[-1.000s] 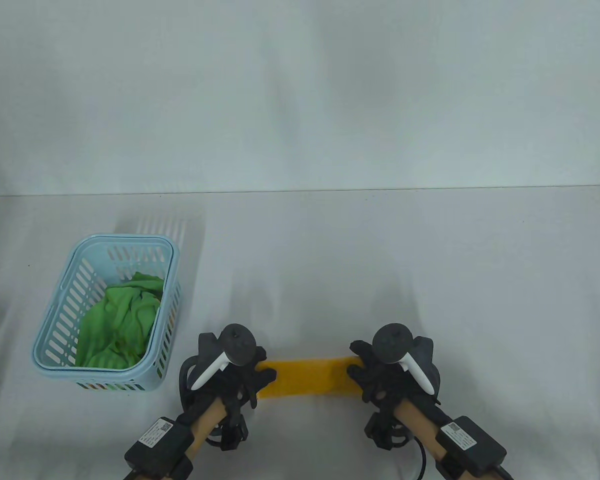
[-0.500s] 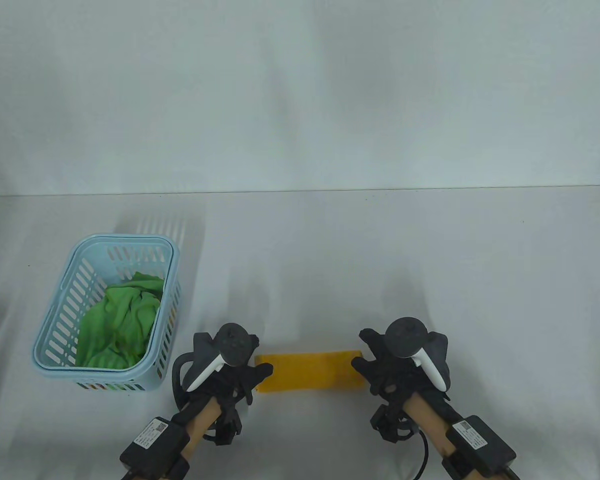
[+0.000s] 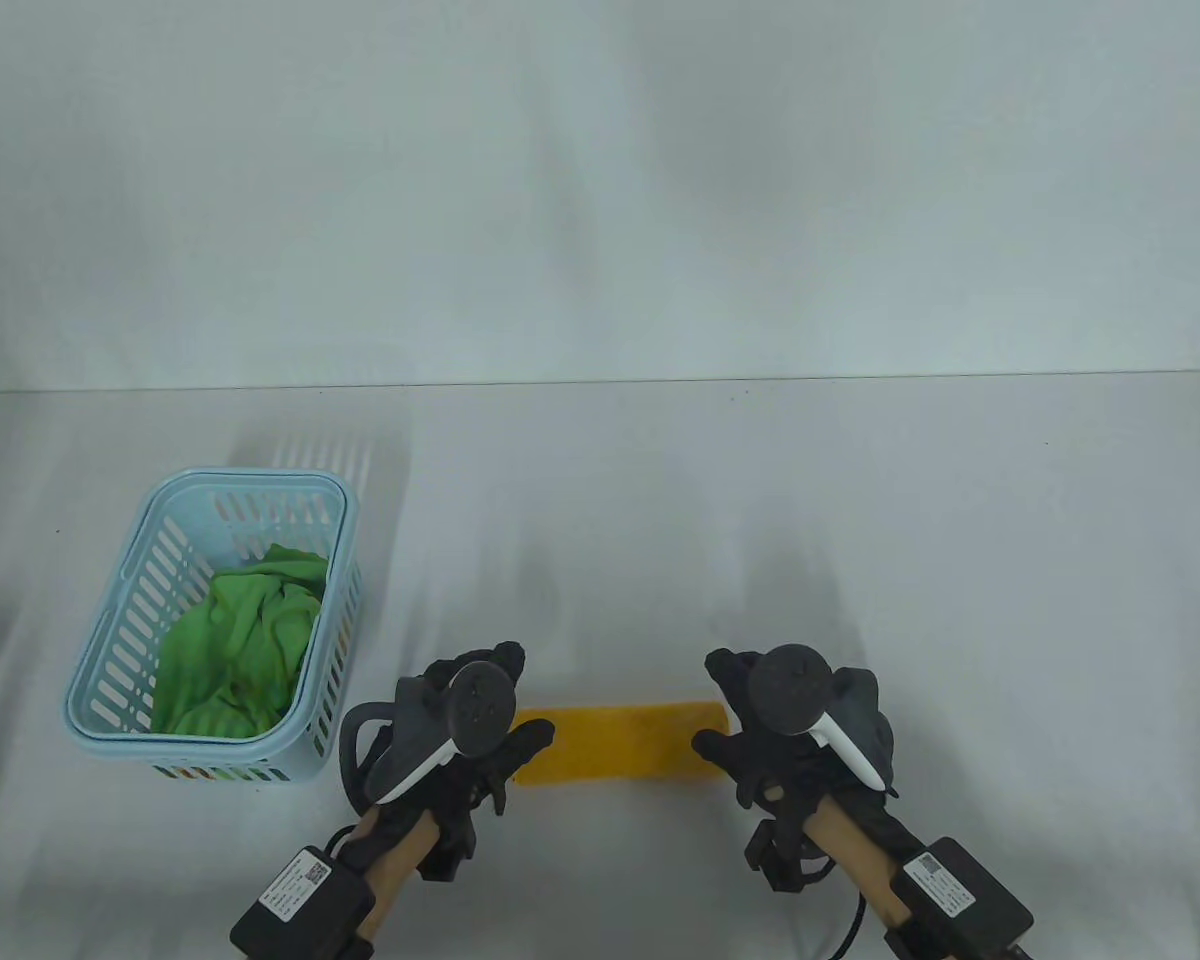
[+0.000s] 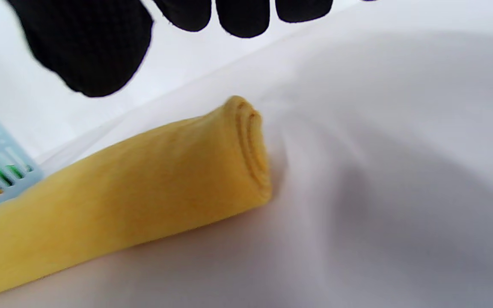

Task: Roll square towel into towel roll

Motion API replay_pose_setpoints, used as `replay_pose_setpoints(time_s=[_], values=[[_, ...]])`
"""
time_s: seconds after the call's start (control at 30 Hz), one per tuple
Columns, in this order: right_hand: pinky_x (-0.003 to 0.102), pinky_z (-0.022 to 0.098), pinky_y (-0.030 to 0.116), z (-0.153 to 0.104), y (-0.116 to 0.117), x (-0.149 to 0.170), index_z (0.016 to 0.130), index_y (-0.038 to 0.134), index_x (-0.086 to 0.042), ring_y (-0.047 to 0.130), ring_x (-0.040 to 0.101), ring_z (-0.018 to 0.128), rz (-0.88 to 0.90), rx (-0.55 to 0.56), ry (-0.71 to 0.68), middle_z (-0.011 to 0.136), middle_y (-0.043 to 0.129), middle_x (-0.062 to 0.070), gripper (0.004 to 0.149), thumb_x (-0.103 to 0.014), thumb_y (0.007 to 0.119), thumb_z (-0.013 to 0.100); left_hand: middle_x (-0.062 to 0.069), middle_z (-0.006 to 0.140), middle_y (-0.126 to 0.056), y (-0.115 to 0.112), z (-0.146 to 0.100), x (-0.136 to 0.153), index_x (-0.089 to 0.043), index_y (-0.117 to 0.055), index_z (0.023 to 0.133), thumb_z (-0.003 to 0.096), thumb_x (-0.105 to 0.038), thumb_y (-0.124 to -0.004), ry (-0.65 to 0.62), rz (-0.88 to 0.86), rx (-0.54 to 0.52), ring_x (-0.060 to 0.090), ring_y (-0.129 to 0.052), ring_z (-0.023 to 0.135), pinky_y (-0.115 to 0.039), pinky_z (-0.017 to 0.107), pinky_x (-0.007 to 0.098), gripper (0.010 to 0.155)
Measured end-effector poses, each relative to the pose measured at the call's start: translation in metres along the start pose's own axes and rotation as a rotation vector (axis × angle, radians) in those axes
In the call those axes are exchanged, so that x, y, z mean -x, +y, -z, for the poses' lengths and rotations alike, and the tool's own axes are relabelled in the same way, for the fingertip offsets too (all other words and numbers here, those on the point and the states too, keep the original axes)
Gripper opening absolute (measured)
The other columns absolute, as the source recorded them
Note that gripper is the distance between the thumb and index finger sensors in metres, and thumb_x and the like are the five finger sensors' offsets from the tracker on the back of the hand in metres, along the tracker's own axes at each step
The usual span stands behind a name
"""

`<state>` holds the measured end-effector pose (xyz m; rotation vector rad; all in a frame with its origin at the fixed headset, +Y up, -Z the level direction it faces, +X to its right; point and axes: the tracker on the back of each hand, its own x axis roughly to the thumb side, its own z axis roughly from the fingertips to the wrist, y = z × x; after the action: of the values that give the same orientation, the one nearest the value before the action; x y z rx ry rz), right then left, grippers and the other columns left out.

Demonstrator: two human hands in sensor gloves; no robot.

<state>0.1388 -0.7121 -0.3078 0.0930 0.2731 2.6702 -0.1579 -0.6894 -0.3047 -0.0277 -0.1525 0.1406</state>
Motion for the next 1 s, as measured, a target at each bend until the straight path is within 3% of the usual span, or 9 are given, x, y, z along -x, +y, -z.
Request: replay_pose_setpoints(time_s=[0.2,0.4,0.77,1.0], values=[[0.062,0.075,0.041,-0.005,0.013,-0.038,0.098,0.043,-0.037,0.042,0.033,0.107,-0.143,-0.036,-0.147,0.109,0.044,-0.006,0.082,-0.054,0.082,0.029,-0.004,0.107,-0.071,0.022,-0.009,0.000,-0.033,-0.058,0.105,0.0303,-0.069,-0.073,-0.014,-0.025,-0.108,0.028,-0.081,0.096,-0.066,0.072,0.055,0.085],[0.062,0.075,0.041,0.011,0.045,-0.074,0.099,0.040,-0.037,0.042,0.032,0.107,-0.325,-0.135,-0.188,0.109,0.043,-0.007,0.084,-0.057,0.081,0.028,-0.004,0.107,-0.072,0.028,-0.014,0.004,-0.033,-0.058,0.105,0.0306,-0.068,-0.073,-0.018,-0.055,-0.127,0.029,-0.081,0.096,-0.066,0.072,0.056,0.084],[0.062,0.075,0.040,0.037,0.076,-0.083,0.100,0.038,-0.034,0.044,0.032,0.106,-0.507,-0.247,-0.081,0.109,0.045,-0.006,0.089,-0.058,0.082,0.027,-0.003,0.107,-0.071,0.028,-0.013,0.003,-0.032,-0.058,0.105,0.0312,-0.067,-0.073,-0.029,-0.062,-0.111,0.029,-0.080,0.096,-0.066,0.071,0.056,0.083],[0.060,0.074,0.047,0.047,0.081,-0.090,0.095,0.052,-0.030,0.059,0.030,0.097,-0.515,-0.235,-0.082,0.099,0.058,-0.004,0.082,-0.052,0.088,0.025,-0.003,0.107,-0.071,0.027,-0.012,0.003,-0.032,-0.059,0.105,0.0312,-0.067,-0.073,-0.028,-0.064,-0.099,0.030,-0.080,0.096,-0.066,0.071,0.056,0.083]])
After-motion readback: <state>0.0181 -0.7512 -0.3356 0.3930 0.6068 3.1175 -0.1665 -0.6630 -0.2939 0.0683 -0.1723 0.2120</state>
